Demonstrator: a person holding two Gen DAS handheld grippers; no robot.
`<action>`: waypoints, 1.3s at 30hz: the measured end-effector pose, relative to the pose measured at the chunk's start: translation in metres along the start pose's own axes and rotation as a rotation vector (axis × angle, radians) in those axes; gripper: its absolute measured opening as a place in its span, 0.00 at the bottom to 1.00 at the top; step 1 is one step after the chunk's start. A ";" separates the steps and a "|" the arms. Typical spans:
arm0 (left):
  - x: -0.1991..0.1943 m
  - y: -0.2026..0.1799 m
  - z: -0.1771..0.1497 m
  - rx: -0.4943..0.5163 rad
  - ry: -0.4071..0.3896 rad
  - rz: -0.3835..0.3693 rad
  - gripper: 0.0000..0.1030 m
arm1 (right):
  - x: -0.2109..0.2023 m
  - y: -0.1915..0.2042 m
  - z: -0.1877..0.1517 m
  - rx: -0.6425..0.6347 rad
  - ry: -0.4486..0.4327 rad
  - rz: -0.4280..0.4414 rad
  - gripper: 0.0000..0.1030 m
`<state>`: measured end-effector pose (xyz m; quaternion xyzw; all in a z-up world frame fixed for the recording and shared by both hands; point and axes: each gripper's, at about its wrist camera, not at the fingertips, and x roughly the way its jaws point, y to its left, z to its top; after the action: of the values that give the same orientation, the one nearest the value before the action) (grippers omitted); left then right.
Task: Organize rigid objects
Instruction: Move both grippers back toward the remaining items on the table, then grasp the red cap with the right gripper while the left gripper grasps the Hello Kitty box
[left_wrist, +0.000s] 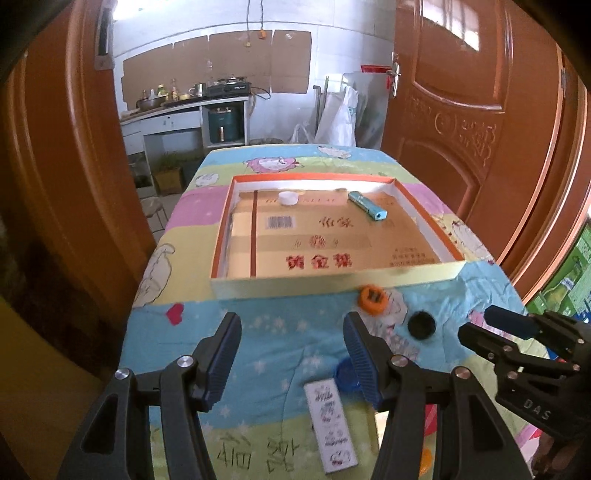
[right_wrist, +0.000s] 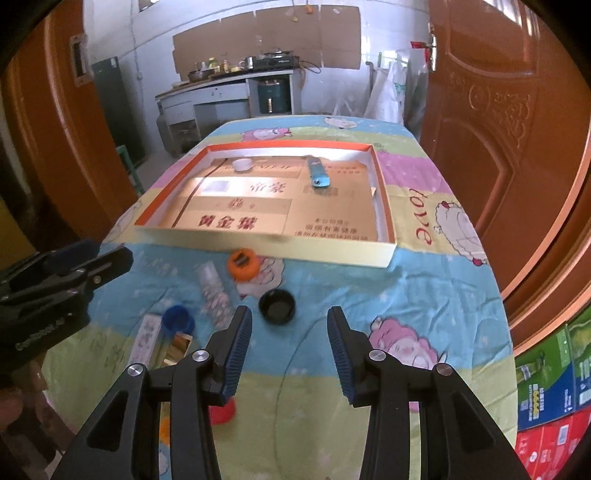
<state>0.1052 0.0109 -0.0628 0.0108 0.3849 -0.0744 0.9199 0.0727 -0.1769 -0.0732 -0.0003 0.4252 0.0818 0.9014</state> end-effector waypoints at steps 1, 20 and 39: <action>-0.001 0.000 -0.004 0.000 0.000 -0.001 0.56 | -0.002 0.002 -0.005 -0.005 -0.001 -0.002 0.42; 0.013 -0.015 -0.054 0.010 0.089 -0.037 0.53 | -0.007 0.010 -0.040 -0.014 0.037 0.013 0.42; 0.018 -0.015 -0.067 0.015 0.098 -0.100 0.27 | 0.001 0.028 -0.057 -0.076 0.069 0.129 0.42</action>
<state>0.0680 -0.0007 -0.1227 0.0018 0.4288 -0.1226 0.8950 0.0248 -0.1529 -0.1084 -0.0098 0.4516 0.1555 0.8785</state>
